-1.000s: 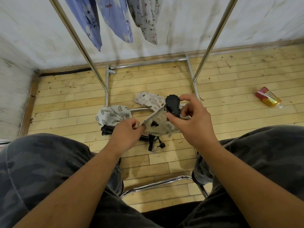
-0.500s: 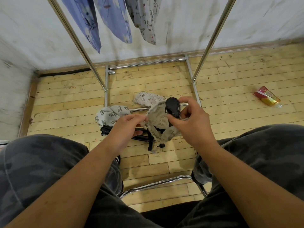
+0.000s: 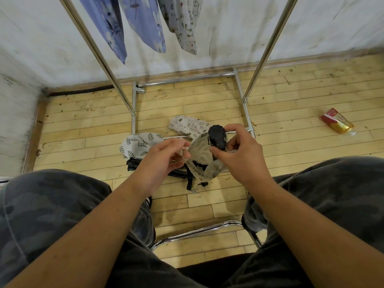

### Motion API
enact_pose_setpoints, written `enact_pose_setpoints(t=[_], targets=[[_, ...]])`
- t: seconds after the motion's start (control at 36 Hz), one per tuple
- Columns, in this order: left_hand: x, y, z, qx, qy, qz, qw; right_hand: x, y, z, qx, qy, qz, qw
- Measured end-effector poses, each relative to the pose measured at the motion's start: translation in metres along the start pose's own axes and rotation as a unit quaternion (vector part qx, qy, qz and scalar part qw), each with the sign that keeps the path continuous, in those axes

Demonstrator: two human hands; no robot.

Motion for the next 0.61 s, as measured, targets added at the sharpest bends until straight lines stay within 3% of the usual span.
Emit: enact_pose_setpoints(t=[0.17,0.33,0.42,0.61], targets=[[-0.005,-0.001,0.009,0.027,0.016,-0.010,0.999,0.000,-0.010,0.004,-0.012,0.002,0.038,0.999],[-0.001,-0.019,0.019,0.012,0.076,0.051,0.996,0.014,-0.036,0.027,0.024,0.079,0.116,0.990],[0.001,-0.017,0.019,-0.045,0.079,0.030,0.995,0.020,-0.047,0.038,0.073,0.123,0.142,0.980],[0.007,0.005,0.015,-0.075,0.058,-0.021,0.995,0.022,-0.054,0.034,0.107,0.108,0.182,0.972]])
Point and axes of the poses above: each hand's wrist, its own x-axis away from the middle knuckle, its own y-axis out of the back of the hand, z = x × y, the point moved 9 cm from there along -x, towards the middle knuckle, and after that the axes turned 9 degrees about z, right-handed, at the moved point
